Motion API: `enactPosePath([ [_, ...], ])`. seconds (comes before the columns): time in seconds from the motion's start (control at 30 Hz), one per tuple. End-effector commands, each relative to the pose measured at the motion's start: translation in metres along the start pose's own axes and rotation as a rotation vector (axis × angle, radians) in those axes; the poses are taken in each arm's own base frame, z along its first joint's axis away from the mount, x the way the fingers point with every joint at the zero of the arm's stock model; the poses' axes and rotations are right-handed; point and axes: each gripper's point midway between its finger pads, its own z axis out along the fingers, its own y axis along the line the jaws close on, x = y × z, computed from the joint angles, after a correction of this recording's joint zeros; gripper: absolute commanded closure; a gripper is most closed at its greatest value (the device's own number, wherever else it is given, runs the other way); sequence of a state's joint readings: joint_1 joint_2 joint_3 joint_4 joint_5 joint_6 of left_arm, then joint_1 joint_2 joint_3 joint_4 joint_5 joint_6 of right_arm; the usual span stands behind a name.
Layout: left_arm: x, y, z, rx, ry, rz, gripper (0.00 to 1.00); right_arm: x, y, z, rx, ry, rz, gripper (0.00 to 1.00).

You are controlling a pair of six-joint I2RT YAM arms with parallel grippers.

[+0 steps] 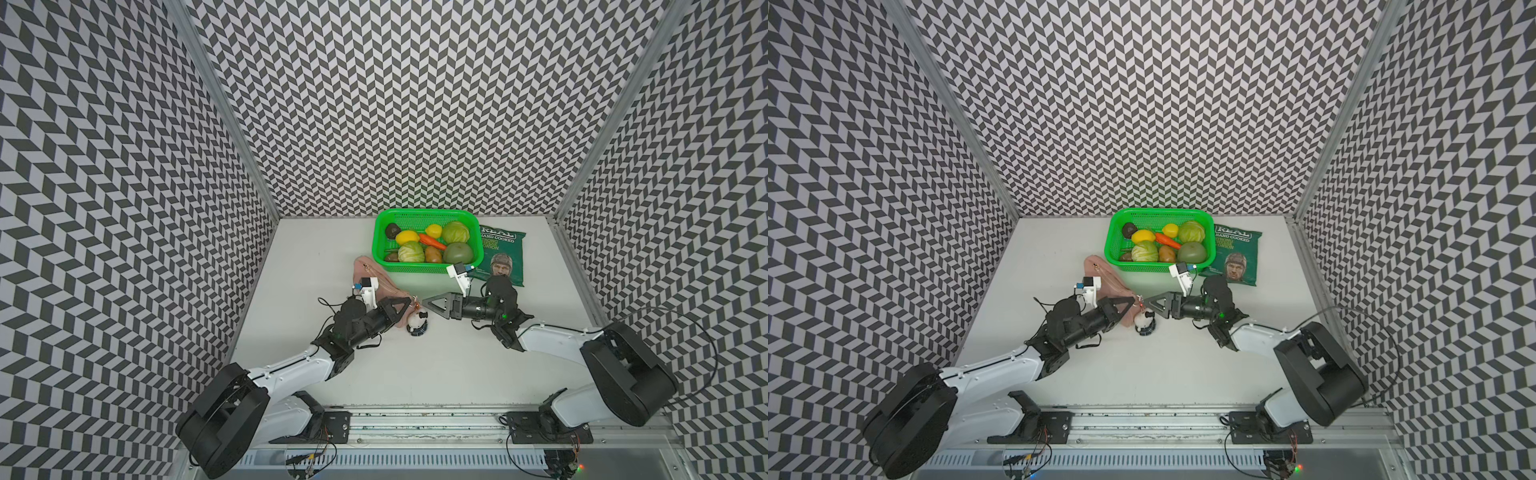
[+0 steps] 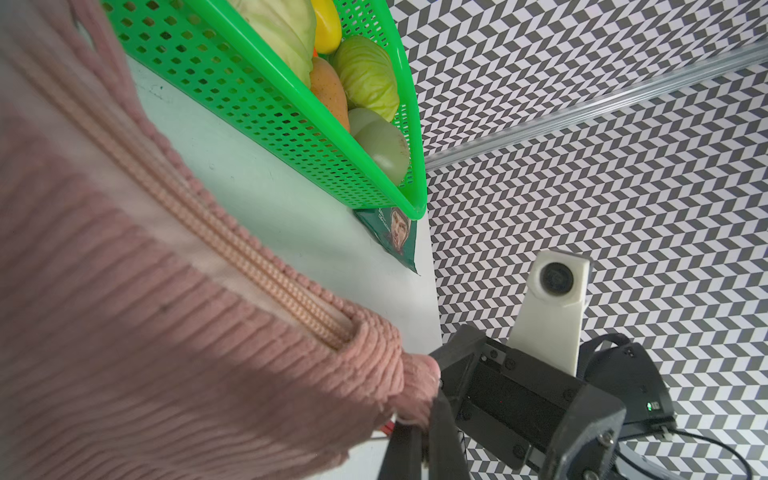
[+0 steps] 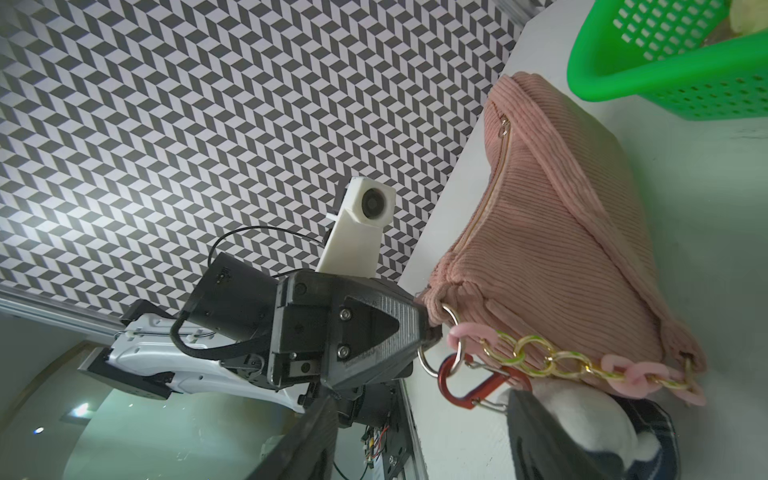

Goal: Remove the decoration from the bag
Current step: Pick up the bag from the center of the board, then remove the decoration item from the bag.

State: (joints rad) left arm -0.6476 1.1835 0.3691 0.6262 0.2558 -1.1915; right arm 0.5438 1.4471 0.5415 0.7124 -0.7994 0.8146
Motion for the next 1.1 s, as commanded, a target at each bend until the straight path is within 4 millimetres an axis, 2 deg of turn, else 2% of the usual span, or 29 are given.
enactPosePath([
  [0.0, -0.011, -0.029, -0.001, 0.066, -0.029, 0.012, 1.00, 0.007, -0.012, -0.005, 0.101, -0.022, -0.072, 0.27],
  [0.23, -0.013, -0.029, 0.002, 0.060, -0.033, -0.021, 1.00, 0.018, -0.019, 0.004, 0.243, -0.043, -0.197, 0.24],
  [0.6, -0.015, -0.029, 0.000, 0.070, -0.051, -0.090, 1.00, 0.028, -0.035, 0.014, 0.342, -0.086, -0.235, 0.24],
  [1.07, -0.017, -0.031, 0.000, 0.074, -0.059, -0.106, 1.00, 0.053, -0.041, 0.054, 0.337, -0.057, -0.192, 0.19],
])
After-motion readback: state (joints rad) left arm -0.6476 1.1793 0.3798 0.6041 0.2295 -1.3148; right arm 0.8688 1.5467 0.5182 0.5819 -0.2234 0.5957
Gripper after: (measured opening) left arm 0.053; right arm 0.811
